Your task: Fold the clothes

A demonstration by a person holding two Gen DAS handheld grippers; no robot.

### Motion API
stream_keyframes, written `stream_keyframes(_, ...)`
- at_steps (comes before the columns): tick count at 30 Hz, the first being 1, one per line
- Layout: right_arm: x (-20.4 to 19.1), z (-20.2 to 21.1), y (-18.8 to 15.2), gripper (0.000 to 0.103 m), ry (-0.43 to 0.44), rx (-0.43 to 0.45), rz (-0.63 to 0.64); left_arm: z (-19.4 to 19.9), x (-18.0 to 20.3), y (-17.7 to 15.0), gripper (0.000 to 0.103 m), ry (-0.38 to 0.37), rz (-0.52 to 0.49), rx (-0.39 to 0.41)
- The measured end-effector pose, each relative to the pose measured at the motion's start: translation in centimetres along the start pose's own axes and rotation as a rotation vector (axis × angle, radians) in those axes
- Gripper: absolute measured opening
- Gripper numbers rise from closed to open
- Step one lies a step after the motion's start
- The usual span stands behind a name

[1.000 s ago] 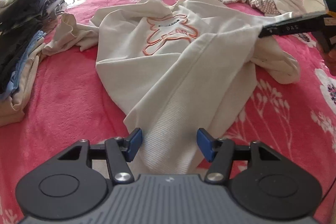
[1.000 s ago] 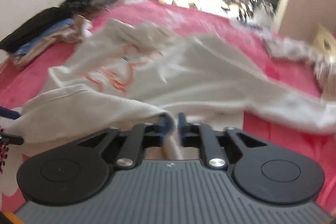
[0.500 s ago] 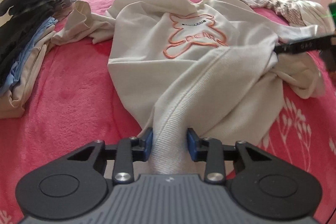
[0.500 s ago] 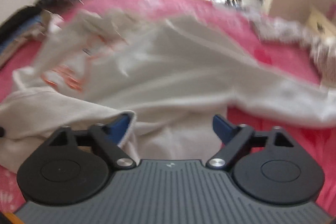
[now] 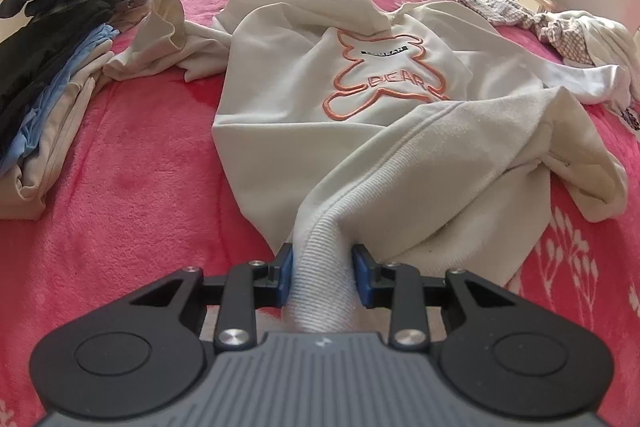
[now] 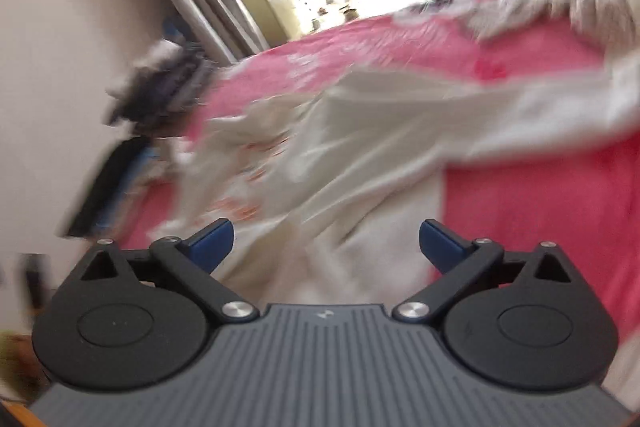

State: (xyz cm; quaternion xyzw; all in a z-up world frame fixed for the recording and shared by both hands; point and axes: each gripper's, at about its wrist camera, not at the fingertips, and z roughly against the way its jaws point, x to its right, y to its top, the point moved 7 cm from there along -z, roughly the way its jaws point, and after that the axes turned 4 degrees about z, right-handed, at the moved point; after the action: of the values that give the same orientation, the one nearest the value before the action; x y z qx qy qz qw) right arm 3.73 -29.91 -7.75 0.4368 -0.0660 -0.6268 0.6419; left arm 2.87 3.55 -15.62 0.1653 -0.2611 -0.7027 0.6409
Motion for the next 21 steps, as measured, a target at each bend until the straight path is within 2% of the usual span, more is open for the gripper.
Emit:
stream_keyframes(2, -1.1, -0.3, -3.1, 0.098, 0.019, -0.078, -0.052, 0.0, 0.0, 0.0, 0.033, 0.001, -0.001, 0.003)
stream_keyframes(5, -1.8, -2.1, -6.8, 0.095, -0.023, -0.162, -0.095, 0.0, 0.0, -0.1, 0.033, 0.002, 0.005, 0.007)
stream_keyframes(6, -1.6, -2.8, -7.4, 0.092, -0.056, -0.171, -0.103, 0.0, 0.0, -0.1, 0.033, 0.004, 0.008, 0.009)
stream_keyframes(8, -0.9, -4.4, -7.9, 0.076, -0.138, -0.172, -0.113, 0.1, 0.0, -0.2, 0.033, 0.008, 0.014, 0.014)
stream_keyframes(11, 1.3, -6.0, -7.0, 0.063, -0.194, -0.097, -0.212, 0.4, -0.1, -0.2, 0.029, 0.017, 0.026, 0.020)
stream_keyframes(13, 2.8, -6.0, -6.1, 0.056, -0.193, -0.036, -0.310, 0.6, -0.1, -0.1, 0.026, 0.021, 0.037, 0.025)
stream_keyframes(14, 3.5, -5.8, -5.8, 0.042, -0.200, -0.018, -0.339, 0.8, -0.2, -0.1, 0.024, 0.024, 0.044, 0.030)
stream_keyframes(15, 4.0, -5.5, -5.5, 0.033, -0.213, -0.004, -0.348, 1.0, -0.3, 0.0, 0.023, 0.025, 0.050, 0.036)
stream_keyframes(16, 4.5, -5.1, -5.1, 0.019, -0.226, 0.008, -0.350, 1.3, -0.4, 0.1, 0.021, 0.024, 0.053, 0.045)
stream_keyframes(17, 4.6, -4.4, -4.7, 0.012, -0.231, 0.018, -0.344, 1.5, -0.5, 0.1, 0.021, 0.027, 0.054, 0.055)
stream_keyframes(21, 4.5, -1.2, -3.0, 0.008, -0.232, 0.051, -0.300, 2.9, -0.8, 0.3, 0.018, 0.018, 0.043, 0.086)
